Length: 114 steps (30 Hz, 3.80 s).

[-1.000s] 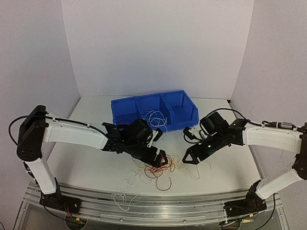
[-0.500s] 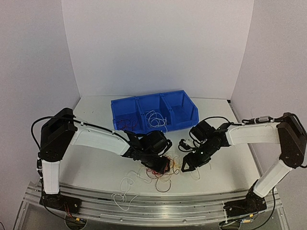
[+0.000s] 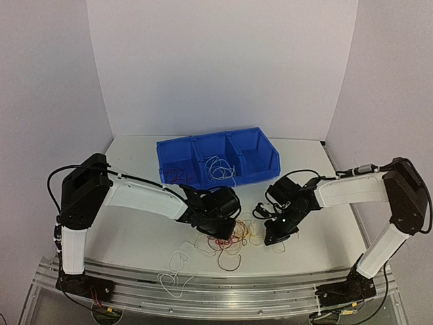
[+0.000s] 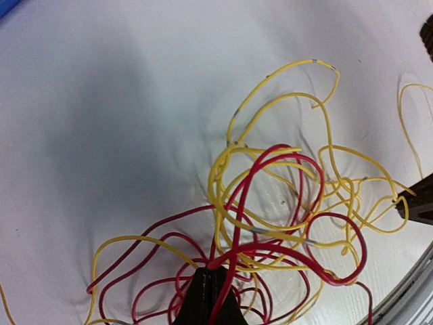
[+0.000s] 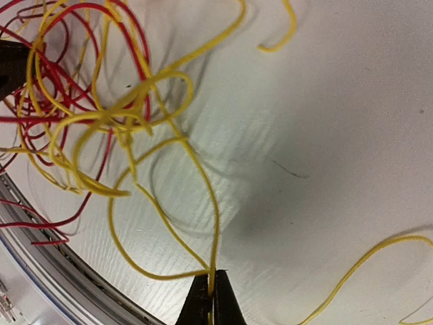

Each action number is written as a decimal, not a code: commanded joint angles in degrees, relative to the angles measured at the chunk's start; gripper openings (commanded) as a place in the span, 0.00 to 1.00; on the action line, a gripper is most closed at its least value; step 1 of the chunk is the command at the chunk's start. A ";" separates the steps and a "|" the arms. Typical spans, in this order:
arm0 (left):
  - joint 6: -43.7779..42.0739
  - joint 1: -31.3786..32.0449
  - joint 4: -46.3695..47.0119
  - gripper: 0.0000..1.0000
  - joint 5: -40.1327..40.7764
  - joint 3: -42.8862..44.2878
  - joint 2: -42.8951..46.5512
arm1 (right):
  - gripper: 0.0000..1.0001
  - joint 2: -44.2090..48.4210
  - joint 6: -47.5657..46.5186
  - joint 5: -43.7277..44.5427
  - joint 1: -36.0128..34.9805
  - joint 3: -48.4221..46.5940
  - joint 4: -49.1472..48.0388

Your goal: Untangle the cables

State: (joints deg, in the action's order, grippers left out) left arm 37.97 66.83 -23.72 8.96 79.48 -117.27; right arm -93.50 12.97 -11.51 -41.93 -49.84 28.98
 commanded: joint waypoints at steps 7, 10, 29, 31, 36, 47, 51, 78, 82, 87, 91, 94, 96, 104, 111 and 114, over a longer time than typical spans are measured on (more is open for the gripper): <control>20.07 -2.49 -24.74 0.00 28.77 -3.89 13.36 | 0.00 24.87 13.50 33.26 2.16 -4.72 16.49; 24.61 -4.85 -29.81 0.00 30.98 -7.45 18.59 | 0.00 30.73 14.65 41.53 4.52 -6.28 21.08; 36.96 -16.34 -41.31 0.00 32.60 -24.44 39.05 | 0.00 42.88 -0.30 79.71 12.57 -20.08 28.68; 36.75 -17.14 -40.78 0.00 31.86 -26.38 40.73 | 0.00 43.28 -1.05 78.66 12.89 -22.15 28.91; 20.97 -17.05 -23.52 0.00 23.27 -31.77 47.71 | 0.00 40.91 -2.77 58.67 12.89 -25.49 28.22; 4.74 -17.04 1.30 0.00 6.22 -37.72 52.77 | 0.00 27.09 -2.73 38.53 12.88 -42.60 17.42; 3.02 -16.95 8.05 0.00 0.73 -38.82 50.12 | 0.00 19.71 -1.54 36.51 12.88 -48.37 11.72; 0.05 -16.38 10.23 0.00 1.96 -35.20 43.38 | 0.00 -27.30 -9.16 38.94 12.82 -92.40 -12.84; 0.74 -16.38 10.08 0.00 2.18 -35.57 43.43 | 0.00 -29.07 -6.65 37.81 12.81 -90.26 -13.71; 2.02 -16.42 9.83 0.00 2.37 -36.42 43.77 | 0.00 -28.12 -1.30 35.54 12.83 -82.90 -13.96; 3.12 -16.38 9.76 0.00 2.29 -36.96 43.94 | 0.00 -25.77 4.22 34.96 12.82 -73.74 -14.16; 3.77 -16.38 9.83 0.00 2.04 -37.21 43.75 | 0.00 -25.08 7.77 35.46 12.79 -67.44 -15.17; 4.13 -16.38 9.81 0.00 1.79 -37.23 43.43 | 0.00 -26.04 8.85 34.48 12.80 -65.22 -16.37; 5.60 -16.38 9.57 0.00 0.77 -36.55 41.79 | 0.00 -30.92 15.33 28.56 12.80 -64.71 -17.38; 7.12 -16.38 10.02 0.00 -0.07 -37.99 42.64 | 0.00 -33.12 21.36 35.49 14.08 -60.89 -17.43; 7.52 -16.38 9.61 0.00 -0.18 -37.91 42.82 | 0.00 -33.33 22.00 35.34 14.38 -59.57 -17.40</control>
State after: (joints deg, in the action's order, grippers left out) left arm 44.12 50.26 -14.02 9.33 41.47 -75.31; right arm -125.50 30.89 21.72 -28.58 -111.10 12.87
